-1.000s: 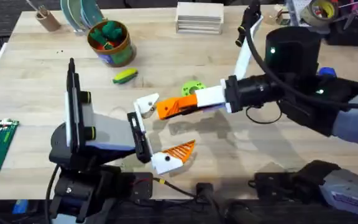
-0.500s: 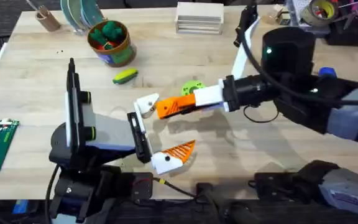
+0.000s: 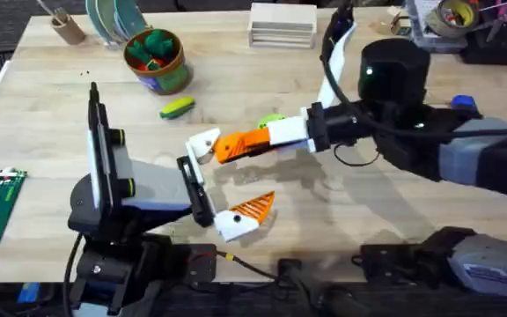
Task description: Pick up the gripper from the table and insert it into the empty holder that is missing its gripper. Then pick up a screw, insert it into the mounting hole, and use the screwdriver to tighten it. Finally, clean up the table by picking up the vegetable and placing it into the bucket.
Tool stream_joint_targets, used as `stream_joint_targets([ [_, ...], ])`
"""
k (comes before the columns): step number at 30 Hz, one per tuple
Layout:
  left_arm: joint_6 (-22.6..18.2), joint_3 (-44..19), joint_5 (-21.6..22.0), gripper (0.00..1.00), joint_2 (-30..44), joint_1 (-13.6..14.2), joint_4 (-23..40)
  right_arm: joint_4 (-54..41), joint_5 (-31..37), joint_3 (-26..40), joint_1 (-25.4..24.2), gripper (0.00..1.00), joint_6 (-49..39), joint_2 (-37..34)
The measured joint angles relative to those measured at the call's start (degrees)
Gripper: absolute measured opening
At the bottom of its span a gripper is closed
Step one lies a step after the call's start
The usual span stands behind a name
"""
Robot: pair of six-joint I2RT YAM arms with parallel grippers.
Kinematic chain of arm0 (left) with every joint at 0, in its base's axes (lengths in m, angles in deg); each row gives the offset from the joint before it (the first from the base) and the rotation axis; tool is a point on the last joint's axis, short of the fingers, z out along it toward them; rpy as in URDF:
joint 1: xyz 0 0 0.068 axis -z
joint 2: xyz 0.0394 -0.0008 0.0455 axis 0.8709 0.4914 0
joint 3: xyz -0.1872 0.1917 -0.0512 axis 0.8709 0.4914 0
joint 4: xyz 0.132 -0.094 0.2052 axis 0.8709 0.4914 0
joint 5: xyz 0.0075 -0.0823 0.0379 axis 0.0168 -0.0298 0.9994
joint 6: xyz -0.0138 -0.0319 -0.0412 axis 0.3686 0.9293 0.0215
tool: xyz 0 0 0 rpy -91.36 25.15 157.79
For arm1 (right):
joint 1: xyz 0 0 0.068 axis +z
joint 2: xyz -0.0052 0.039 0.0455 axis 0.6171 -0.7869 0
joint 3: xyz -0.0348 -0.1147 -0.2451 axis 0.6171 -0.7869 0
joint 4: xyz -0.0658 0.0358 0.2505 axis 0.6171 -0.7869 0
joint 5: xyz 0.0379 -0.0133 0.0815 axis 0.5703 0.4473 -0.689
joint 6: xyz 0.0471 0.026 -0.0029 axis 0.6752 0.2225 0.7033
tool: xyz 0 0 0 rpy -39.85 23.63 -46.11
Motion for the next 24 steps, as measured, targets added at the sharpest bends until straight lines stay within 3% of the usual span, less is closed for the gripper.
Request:
stream_joint_targets([
  [14,0.66,0.00,3.78,0.993,0.00,-0.96,-0.31,16.35,-3.31,0.00,1.54,0.012,7.64,-10.47],
  [24,1.35,-0.04,0.59,0.993,0.01,-0.52,0.01,21.10,-4.69,0.33,2.48,0.011,9.26,-13.22],
])
